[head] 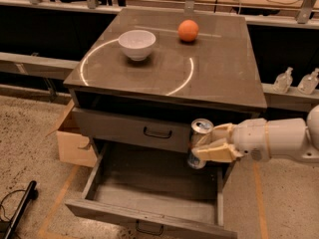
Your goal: Place redbull can into middle drawer
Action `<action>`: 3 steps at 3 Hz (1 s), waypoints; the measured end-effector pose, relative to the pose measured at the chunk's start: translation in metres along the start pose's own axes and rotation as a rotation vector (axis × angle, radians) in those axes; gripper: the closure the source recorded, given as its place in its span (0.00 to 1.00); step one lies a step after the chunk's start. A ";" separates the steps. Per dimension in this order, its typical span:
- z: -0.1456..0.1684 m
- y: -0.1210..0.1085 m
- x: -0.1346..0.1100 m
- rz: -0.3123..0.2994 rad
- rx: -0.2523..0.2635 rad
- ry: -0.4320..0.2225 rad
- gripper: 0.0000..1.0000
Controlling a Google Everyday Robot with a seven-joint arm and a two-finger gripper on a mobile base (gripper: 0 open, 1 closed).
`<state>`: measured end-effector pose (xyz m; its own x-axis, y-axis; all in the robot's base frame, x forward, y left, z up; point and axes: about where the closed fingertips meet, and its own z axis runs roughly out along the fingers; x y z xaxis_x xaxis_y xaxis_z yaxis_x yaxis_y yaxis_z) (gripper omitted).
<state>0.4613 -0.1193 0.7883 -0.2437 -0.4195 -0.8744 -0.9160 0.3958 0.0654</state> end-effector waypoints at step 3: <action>0.087 0.016 0.055 -0.137 0.047 -0.019 1.00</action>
Offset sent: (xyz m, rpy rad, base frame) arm 0.0017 0.0792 -0.1334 -0.0643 -0.2262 0.0431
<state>0.4611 -0.0652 0.6998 -0.1112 -0.4564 -0.8828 -0.9241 0.3743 -0.0772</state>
